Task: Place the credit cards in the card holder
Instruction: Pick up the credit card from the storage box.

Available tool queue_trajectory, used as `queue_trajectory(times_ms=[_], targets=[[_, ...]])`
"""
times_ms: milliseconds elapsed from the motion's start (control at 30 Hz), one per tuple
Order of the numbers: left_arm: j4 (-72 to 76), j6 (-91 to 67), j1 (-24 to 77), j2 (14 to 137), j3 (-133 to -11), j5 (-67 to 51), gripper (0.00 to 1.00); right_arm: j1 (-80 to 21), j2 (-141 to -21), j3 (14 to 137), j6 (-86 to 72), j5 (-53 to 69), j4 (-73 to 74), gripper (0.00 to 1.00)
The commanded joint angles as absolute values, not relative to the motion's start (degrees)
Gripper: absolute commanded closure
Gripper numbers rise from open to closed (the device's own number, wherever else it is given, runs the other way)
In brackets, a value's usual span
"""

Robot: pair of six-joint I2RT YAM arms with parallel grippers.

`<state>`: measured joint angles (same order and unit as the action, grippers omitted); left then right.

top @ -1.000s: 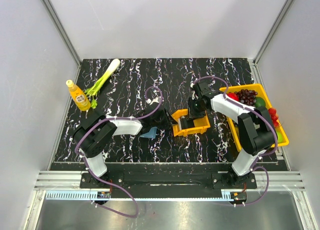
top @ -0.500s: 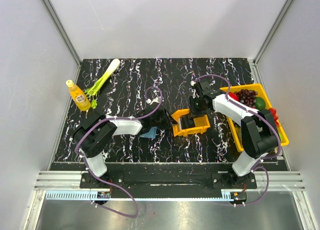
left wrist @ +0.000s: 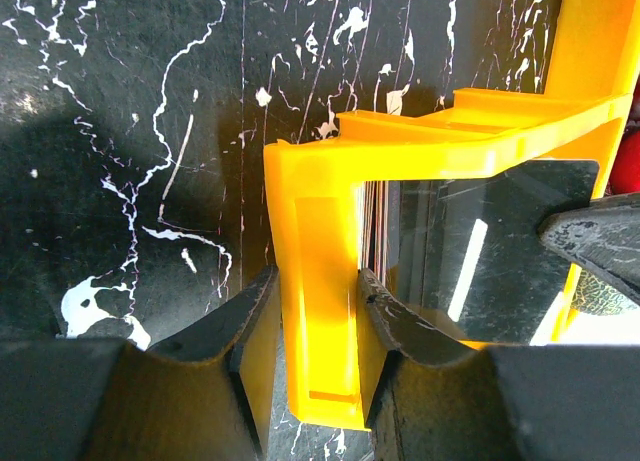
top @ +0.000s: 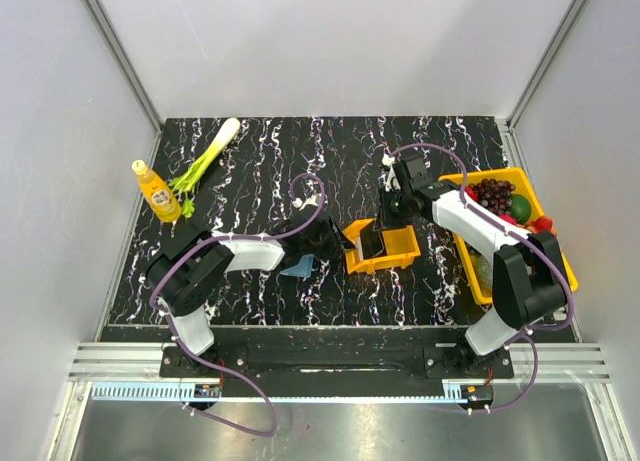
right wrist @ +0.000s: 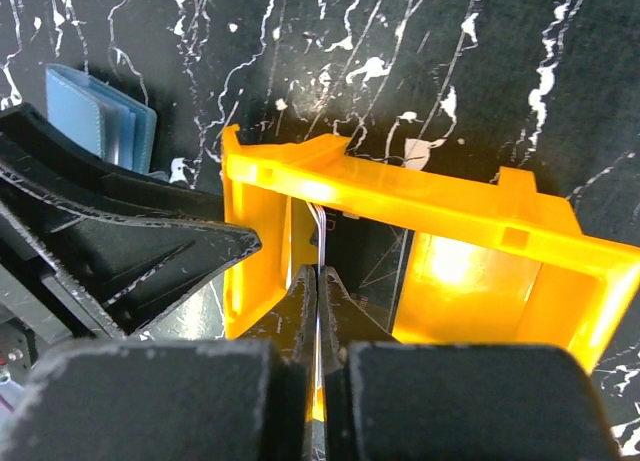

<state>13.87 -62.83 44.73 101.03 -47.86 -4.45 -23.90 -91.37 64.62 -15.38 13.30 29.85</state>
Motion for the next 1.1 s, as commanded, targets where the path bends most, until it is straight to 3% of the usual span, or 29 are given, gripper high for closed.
queue_trajectory(times_ms=[0, 300, 567, 700, 767, 1067], targets=[[15.6, -62.8, 44.9, 102.0, -47.5, -7.2, 1.00, -23.8, -91.6, 64.3, -15.8, 17.7, 26.7, 1.00], [16.2, -62.8, 44.9, 101.9, -47.5, -7.5, 1.00, -23.8, -94.5, 64.6, -16.7, 21.5, 25.8, 1.00], [16.3, -62.9, 44.9, 101.5, -47.0, -7.0, 1.00, -23.9, -98.3, 65.7, -16.3, 17.1, 27.3, 0.98], [16.3, -62.9, 44.9, 101.6, -47.2, -7.1, 1.00, -23.8, -98.3, 66.3, -15.6, 16.6, 27.9, 0.92], [16.2, -62.9, 44.9, 101.8, -47.4, -7.3, 1.00, -23.8, -98.2, 66.4, -15.2, 17.0, 28.2, 0.81], [15.9, -62.7, 44.9, 102.0, -47.7, -7.3, 1.00, -23.8, -98.6, 66.8, -15.0, 19.1, 28.0, 1.00]])
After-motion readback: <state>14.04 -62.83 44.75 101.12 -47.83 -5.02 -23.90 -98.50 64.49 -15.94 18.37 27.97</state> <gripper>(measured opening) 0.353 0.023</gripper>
